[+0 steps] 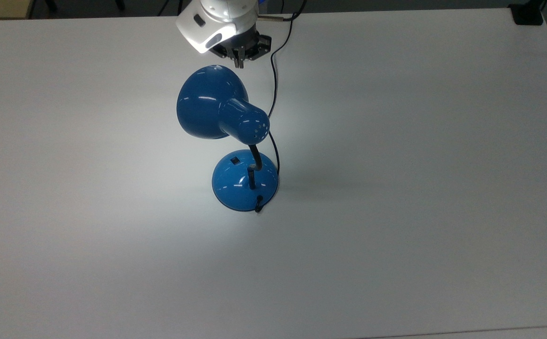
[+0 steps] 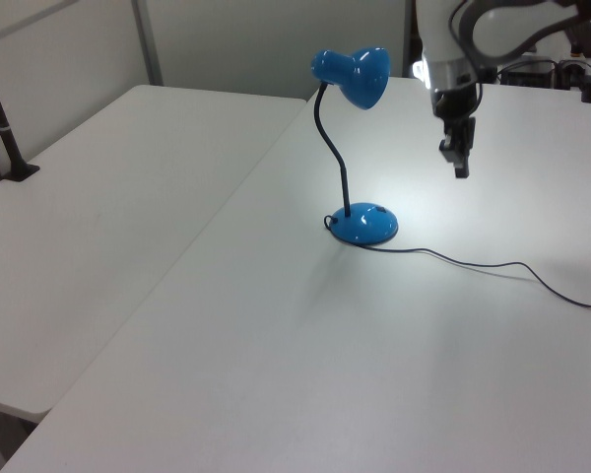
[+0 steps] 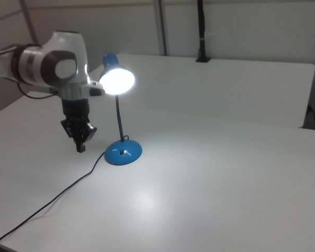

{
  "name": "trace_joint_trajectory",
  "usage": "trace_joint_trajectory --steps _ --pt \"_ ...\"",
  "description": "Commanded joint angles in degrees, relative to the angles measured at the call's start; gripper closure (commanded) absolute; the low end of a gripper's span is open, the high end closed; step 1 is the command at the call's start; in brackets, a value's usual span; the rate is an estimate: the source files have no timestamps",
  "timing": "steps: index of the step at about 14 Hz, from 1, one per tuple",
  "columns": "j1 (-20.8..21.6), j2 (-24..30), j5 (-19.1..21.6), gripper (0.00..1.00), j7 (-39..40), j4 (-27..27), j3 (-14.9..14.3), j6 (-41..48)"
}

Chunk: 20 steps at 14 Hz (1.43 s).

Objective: Turn on the lamp

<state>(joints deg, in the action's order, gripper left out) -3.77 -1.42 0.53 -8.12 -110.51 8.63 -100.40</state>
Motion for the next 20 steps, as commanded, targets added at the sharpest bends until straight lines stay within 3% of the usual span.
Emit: trace_joint_trajectory --steps 1,5,8,13,20 --pt "0.0 5.1 0.7 0.0 2.2 3.3 -1.1 6.3" --pt "-0.3 5.0 0.4 0.0 5.4 10.7 -4.7 7.0" --pt "-0.3 4.6 0.5 0.0 15.8 14.1 -6.1 6.6" --pt "-0.2 3.4 0.4 0.0 21.2 13.7 -7.0 1.9" --pt "0.2 2.7 -0.1 0.0 20.9 13.9 -6.8 0.8"
